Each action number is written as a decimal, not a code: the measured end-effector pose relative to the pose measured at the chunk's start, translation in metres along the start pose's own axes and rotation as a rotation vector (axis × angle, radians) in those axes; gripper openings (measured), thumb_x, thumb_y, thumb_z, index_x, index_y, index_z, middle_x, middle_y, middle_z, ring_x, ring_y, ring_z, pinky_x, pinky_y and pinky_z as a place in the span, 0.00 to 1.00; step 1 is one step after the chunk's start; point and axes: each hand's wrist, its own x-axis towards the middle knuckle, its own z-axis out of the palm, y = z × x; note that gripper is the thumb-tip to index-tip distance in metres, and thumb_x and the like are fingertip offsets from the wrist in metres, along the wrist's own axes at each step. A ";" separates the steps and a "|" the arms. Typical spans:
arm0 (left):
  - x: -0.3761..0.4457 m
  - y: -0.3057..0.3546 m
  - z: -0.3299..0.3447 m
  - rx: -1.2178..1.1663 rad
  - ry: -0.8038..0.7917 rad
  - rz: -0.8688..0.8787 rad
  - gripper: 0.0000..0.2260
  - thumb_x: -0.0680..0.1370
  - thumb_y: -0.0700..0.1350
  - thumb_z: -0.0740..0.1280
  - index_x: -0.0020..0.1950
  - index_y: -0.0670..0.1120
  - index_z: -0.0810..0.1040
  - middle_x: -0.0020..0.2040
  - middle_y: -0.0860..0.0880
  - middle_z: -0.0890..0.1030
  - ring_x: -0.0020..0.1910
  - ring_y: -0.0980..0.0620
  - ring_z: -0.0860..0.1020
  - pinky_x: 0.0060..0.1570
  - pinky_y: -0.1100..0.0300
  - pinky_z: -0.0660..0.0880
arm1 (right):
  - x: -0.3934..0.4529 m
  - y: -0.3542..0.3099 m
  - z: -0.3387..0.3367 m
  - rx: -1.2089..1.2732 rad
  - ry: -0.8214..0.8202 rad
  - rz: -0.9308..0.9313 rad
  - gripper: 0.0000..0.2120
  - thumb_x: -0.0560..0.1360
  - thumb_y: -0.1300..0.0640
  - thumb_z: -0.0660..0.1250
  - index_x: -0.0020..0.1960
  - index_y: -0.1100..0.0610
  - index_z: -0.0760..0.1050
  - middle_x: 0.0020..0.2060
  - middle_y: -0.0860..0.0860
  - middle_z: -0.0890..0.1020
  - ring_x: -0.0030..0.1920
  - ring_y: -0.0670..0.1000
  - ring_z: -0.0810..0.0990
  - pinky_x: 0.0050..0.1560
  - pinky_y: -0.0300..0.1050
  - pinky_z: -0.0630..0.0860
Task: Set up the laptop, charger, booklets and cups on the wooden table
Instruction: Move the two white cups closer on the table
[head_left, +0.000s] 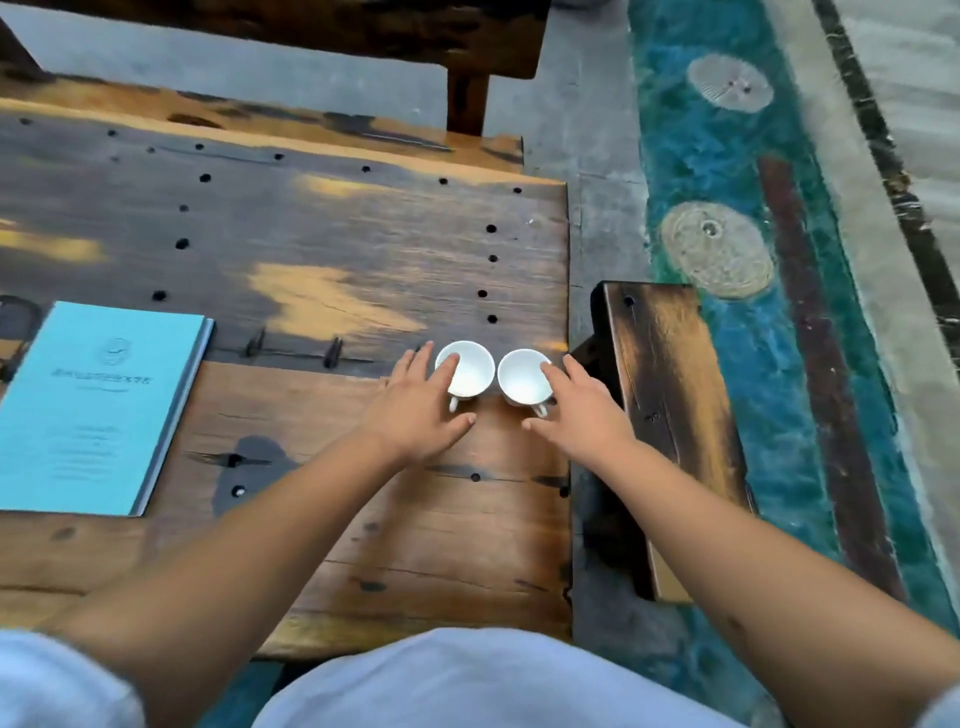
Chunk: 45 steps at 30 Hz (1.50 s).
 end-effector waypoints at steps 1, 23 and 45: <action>0.012 0.001 0.001 -0.011 -0.011 0.020 0.38 0.75 0.64 0.64 0.80 0.53 0.52 0.81 0.44 0.49 0.79 0.41 0.49 0.75 0.43 0.56 | 0.013 0.001 -0.002 0.002 -0.007 -0.024 0.42 0.70 0.39 0.72 0.77 0.49 0.57 0.78 0.53 0.57 0.73 0.62 0.63 0.69 0.57 0.67; 0.110 -0.029 0.024 -0.131 -0.145 0.210 0.46 0.67 0.56 0.78 0.78 0.47 0.59 0.74 0.49 0.65 0.68 0.46 0.70 0.61 0.52 0.73 | 0.098 0.009 0.024 -0.006 -0.127 -0.061 0.44 0.63 0.36 0.75 0.72 0.47 0.59 0.64 0.51 0.72 0.60 0.60 0.77 0.54 0.57 0.76; -0.084 -0.013 0.075 -0.201 -0.164 0.129 0.44 0.65 0.51 0.79 0.76 0.45 0.62 0.73 0.47 0.66 0.67 0.44 0.70 0.64 0.50 0.70 | -0.090 -0.003 0.081 0.070 -0.225 0.102 0.46 0.60 0.35 0.73 0.72 0.44 0.57 0.66 0.53 0.69 0.61 0.63 0.75 0.55 0.56 0.75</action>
